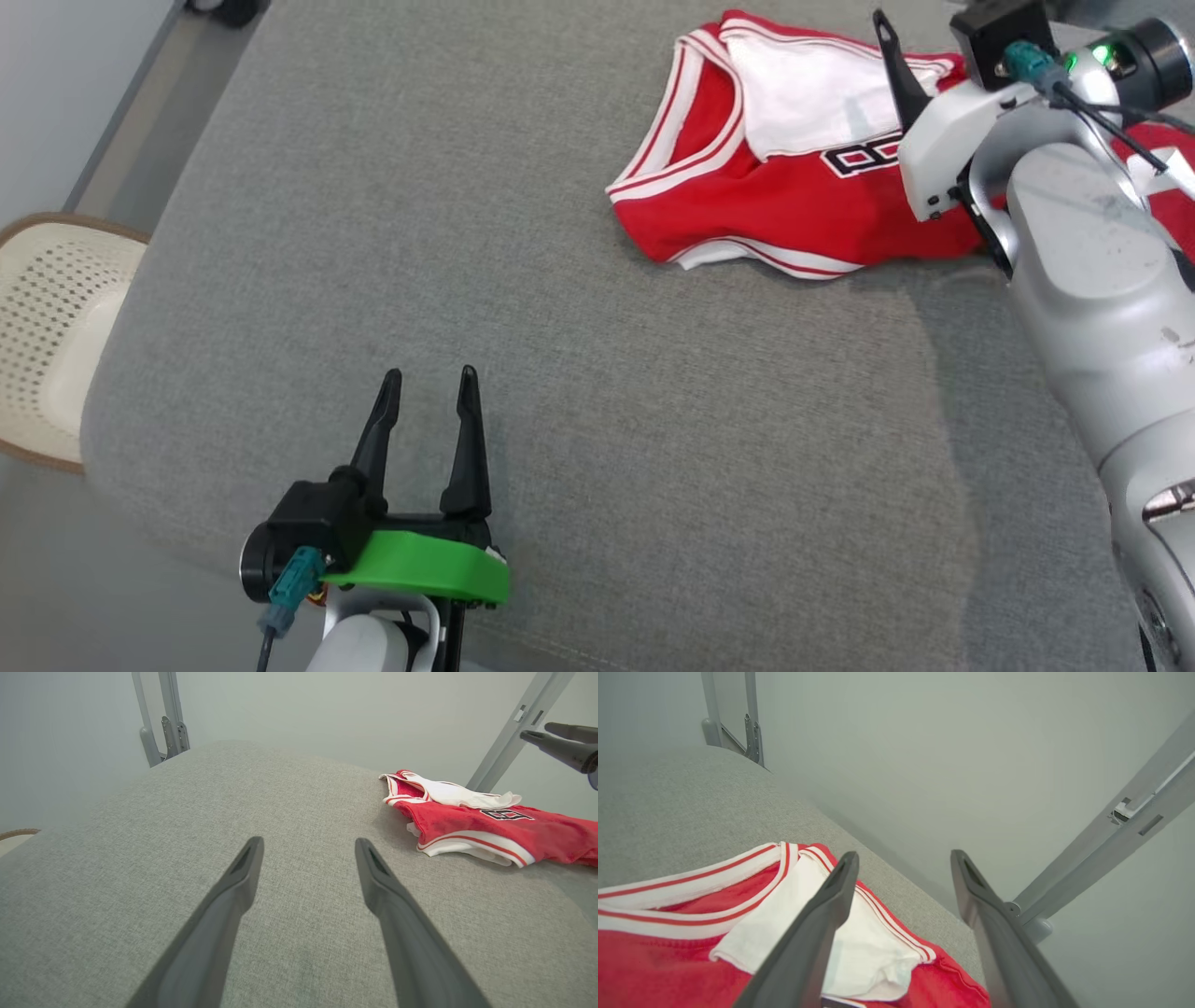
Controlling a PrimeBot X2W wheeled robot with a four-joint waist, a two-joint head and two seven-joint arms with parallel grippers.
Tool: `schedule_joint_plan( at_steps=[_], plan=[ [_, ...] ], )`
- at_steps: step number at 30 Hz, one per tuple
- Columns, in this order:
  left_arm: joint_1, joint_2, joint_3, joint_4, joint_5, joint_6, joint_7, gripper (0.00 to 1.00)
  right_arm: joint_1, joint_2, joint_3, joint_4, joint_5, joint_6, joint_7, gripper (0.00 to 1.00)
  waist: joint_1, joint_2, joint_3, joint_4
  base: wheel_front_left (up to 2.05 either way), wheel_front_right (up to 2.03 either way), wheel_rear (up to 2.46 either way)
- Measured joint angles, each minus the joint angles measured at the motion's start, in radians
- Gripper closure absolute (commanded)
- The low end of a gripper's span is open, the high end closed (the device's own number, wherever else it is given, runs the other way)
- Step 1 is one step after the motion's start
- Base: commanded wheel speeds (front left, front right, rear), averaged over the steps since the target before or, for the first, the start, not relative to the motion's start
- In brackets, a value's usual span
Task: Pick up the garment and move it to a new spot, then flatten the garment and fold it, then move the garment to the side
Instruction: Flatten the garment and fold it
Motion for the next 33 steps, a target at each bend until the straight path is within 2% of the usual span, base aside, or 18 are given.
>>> schedule_joint_plan(
  at_steps=[6, 12, 15, 20, 21, 22, 23, 24, 29, 33],
  plan=[
    [0.002, 0.0, 0.024, 0.004, 0.031, -0.013, 0.0, 0.0, 0.186, -0.065, 0.124, -0.158, 0.074, 0.0, -0.001, 0.0, 0.0, 0.0, -0.021, -0.086, 0.0, 0.0, 0.0],
    [0.001, 0.0, 0.022, 0.008, 0.038, -0.024, 0.0, 0.0, 0.317, -0.135, 0.238, -0.196, 0.105, 0.0, -0.001, 0.0, 0.0, 0.0, -0.038, -0.15, 0.0, 0.0, 0.0],
    [0.0, 0.0, 0.022, 0.011, 0.04, -0.027, 0.0, 0.0, 0.317, -0.169, 0.258, -0.193, 0.086, 0.0, -0.001, 0.0, 0.0, 0.0, -0.036, -0.158, 0.0, 0.0, 0.0],
    [-0.007, 0.0, 0.021, 0.012, 0.04, -0.027, 0.0, 0.0, 0.292, -0.164, 0.255, -0.164, 0.058, 0.0, -0.001, 0.0, 0.0, 0.0, -0.024, -0.136, 0.0, 0.0, 0.0],
    [-0.009, 0.0, 0.021, 0.012, 0.04, -0.027, 0.0, 0.0, 0.287, -0.157, 0.251, -0.166, 0.057, 0.0, -0.001, 0.41, 0.0, 0.0, -0.022, -0.129, 0.0, 0.0, 0.0],
    [-0.01, 0.0, 0.021, 0.012, 0.04, -0.027, 0.0, 0.0, 0.283, -0.15, 0.249, -0.172, 0.052, 0.0, -0.001, 0.58, 0.0, 0.0, -0.02, -0.123, 0.0, 0.0, 0.0],
    [-0.01, 0.0, 0.022, 0.012, 0.04, -0.027, 0.0, 0.0, 0.281, -0.143, 0.247, -0.179, 0.051, 0.0, -0.001, 0.87, 0.0, 0.0, -0.019, -0.117, 0.0, 0.0, 0.0],
    [-0.01, 0.0, 0.023, 0.013, 0.04, -0.027, 0.0, 0.0, 0.281, -0.138, 0.247, -0.187, 0.051, 0.0, -0.001, 1.0, -0.0001, 0.0, -0.018, -0.112, 0.0, 0.0, 0.0],
    [-0.004, 0.0, 0.033, 0.018, 0.04, -0.025, 0.0, 0.0, 0.29, -0.125, 0.249, -0.254, 0.063, 0.0, -0.001, 1.0, 0.0, 0.0, -0.033, -0.108, 0.0, 0.0, 0.0],
    [0.002, 0.0, 0.037, 0.02, 0.046, -0.026, 0.0, 0.0, 0.311, -0.121, 0.257, -0.345, 0.089, 0.0, -0.001, 1.0, 0.0, 0.0, -0.05, -0.131, 0.0, 0.0, 0.0]
  ],
)
